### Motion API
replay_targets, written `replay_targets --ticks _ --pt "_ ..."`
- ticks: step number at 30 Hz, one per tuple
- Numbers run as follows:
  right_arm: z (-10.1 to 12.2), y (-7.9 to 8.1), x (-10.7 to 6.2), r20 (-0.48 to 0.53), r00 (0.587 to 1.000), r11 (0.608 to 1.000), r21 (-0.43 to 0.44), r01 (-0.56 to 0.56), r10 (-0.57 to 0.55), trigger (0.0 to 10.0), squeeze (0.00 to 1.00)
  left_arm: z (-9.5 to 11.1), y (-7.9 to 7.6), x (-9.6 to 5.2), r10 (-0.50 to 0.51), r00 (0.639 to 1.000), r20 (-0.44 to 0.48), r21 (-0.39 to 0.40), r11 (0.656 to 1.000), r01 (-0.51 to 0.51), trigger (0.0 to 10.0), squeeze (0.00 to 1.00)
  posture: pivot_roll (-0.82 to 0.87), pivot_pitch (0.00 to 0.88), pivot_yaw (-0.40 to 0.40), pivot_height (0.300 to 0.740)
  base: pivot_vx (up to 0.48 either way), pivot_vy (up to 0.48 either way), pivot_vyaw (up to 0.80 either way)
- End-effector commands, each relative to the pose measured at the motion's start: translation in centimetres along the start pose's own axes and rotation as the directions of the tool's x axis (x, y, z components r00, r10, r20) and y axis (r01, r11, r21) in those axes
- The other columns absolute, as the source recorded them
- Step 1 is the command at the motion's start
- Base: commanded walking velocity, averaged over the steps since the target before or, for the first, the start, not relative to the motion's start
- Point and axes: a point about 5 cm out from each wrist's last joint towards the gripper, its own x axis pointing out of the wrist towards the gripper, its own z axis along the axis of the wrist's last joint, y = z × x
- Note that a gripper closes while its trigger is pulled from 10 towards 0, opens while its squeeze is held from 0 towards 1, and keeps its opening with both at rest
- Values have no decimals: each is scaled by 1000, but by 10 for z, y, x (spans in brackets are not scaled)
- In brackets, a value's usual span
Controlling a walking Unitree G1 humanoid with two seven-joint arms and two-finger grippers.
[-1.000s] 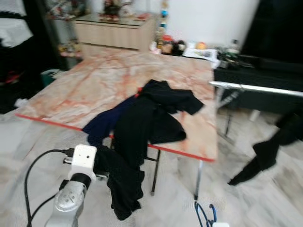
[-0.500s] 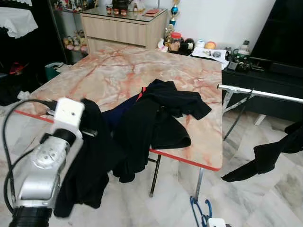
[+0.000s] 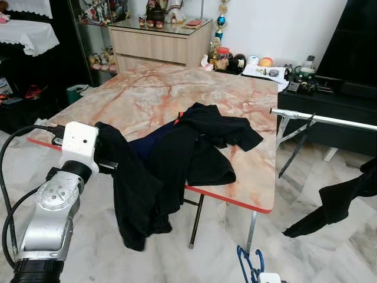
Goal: Hang hanger
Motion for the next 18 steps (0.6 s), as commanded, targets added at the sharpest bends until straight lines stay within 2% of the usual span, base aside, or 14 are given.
replay_targets --ticks 1,5,6,8,10,11,15,18 --pt "2 1 0 8 1000 1000 16 1 -1 10000 0 18 8 7 21 997 69 15 1000 -22 10000 0 234 0 -8 740 330 0 0" --pt "2 1 0 8 1000 1000 15 -1 1 10000 0 24 9 15 13 996 90 25 1000 -15 10000 0 240 0 -11 740 337 0 0" --pt "2 1 0 9 1000 1000 14 -2 2 10000 0 30 9 23 6 994 110 31 999 -9 10000 0 238 0 -12 740 337 0 0" --pt "3 1 0 9 1000 1000 14 -3 3 10000 0 35 8 29 1 992 123 34 999 -5 10000 0 238 0 -12 740 339 0 0" --pt "3 1 0 11 1000 1000 19 -1 1 10000 0 42 4 41 -19 989 146 36 999 14 10000 0 242 0 -8 740 341 0 0" --pt "3 1 0 11 1000 1000 19 -1 1 10000 0 42 4 41 -19 989 146 36 999 14 10000 0 242 0 -8 740 341 0 0" --pt "3 1 1 10 1000 1000 18 1 -1 10000 0 56 -3 56 -43 981 190 40 999 36 10000 0 251 0 -11 740 337 0 0" --pt "4 1 1 12 1000 1000 29 4 -5 10000 0 67 -1 68 -38 975 219 44 999 29 10000 0 256 0 -5 740 340 0 0"
